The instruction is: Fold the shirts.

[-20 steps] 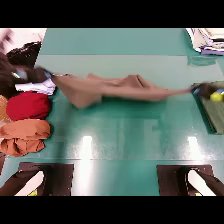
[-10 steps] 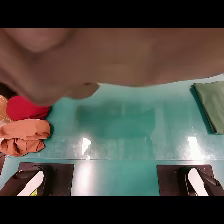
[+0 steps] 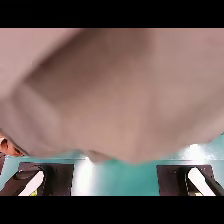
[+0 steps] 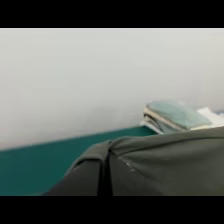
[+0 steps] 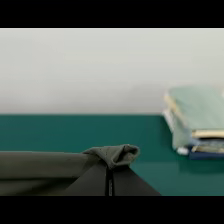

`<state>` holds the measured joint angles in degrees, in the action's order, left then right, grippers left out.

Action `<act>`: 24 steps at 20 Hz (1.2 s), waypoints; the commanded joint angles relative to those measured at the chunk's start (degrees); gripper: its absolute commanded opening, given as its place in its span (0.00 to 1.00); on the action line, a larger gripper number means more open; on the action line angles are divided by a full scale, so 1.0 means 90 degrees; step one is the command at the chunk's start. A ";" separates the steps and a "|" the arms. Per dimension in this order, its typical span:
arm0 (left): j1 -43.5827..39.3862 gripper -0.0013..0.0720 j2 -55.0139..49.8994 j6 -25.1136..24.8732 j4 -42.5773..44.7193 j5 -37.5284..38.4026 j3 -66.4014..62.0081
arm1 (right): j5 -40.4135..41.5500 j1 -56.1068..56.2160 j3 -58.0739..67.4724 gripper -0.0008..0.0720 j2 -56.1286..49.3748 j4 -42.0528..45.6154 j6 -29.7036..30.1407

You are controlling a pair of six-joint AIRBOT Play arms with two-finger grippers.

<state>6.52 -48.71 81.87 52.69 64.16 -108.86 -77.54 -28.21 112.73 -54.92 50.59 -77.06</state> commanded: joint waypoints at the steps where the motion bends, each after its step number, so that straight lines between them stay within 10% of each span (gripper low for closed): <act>1: 0.0005 0.05 -0.0044 0.0056 0.0119 0.0206 0.2351 | -0.1158 0.0571 -0.0886 0.03 -0.0947 0.0083 -0.0172; 7: 0.0000 0.05 -0.1625 -0.0415 0.0107 0.0238 0.4362 | -0.1263 0.2166 -0.2572 0.03 -0.2557 0.1603 -0.0459; 16: 0.0000 0.05 -0.4248 -0.1149 -0.0617 -0.1710 0.2846 | 0.0714 0.2545 -0.0971 0.03 -0.4607 0.1494 -0.0673; 24: 0.0019 0.05 -0.4561 -0.1146 0.0384 -0.0498 0.2346 | 0.0277 0.2688 -0.1540 0.03 -0.4707 0.1732 -0.0379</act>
<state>6.63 -88.99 71.70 50.41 53.95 -87.64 -73.19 -4.64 102.02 -96.86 65.41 -81.65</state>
